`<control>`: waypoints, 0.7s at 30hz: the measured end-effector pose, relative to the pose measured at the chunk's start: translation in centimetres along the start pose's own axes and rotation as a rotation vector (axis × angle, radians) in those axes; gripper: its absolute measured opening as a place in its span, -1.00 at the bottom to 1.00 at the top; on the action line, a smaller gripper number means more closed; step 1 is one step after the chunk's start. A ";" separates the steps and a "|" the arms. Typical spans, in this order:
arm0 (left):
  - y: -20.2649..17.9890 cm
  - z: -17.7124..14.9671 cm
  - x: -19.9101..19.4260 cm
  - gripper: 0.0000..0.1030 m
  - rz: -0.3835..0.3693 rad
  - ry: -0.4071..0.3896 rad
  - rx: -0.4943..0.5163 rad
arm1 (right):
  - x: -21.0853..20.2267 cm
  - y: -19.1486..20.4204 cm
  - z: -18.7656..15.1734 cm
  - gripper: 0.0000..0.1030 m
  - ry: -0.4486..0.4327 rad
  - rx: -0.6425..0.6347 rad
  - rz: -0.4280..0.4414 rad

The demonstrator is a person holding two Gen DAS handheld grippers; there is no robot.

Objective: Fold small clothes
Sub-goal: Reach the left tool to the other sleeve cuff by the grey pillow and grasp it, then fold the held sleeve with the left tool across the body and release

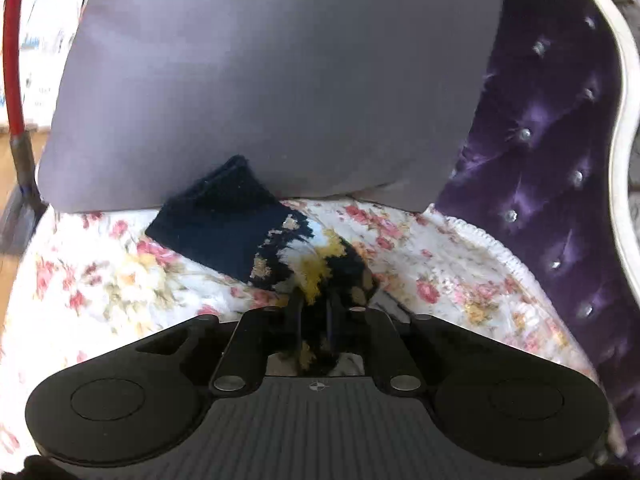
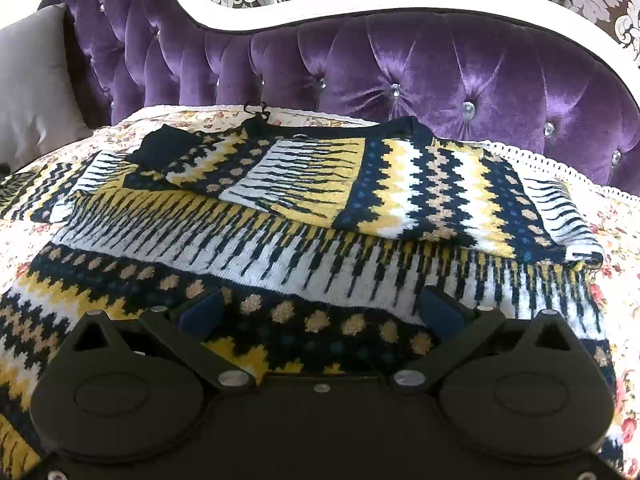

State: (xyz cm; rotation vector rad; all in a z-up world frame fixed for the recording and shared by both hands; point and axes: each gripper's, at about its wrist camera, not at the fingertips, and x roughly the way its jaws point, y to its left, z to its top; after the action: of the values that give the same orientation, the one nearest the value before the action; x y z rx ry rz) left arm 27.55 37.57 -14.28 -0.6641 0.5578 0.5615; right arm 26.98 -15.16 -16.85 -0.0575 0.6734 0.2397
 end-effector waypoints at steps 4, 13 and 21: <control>-4.4 0.1 -3.9 -0.83 -0.038 -0.127 0.115 | 0.0 -0.1 -0.1 1.00 -0.008 0.007 0.003; -22.9 -6.8 -13.9 -0.83 -0.412 -0.216 0.461 | -0.2 -0.6 -0.1 1.00 -0.025 0.040 0.027; -33.2 -20.0 -12.4 -0.18 -0.646 0.103 0.656 | -0.4 -1.4 -0.2 1.00 -0.049 0.094 0.065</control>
State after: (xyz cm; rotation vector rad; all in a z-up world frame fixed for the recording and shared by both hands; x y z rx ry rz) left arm 33.94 -1.79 -5.98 -0.2140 0.5448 -0.2660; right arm 26.84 -16.62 -16.80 0.0599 0.6374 0.2713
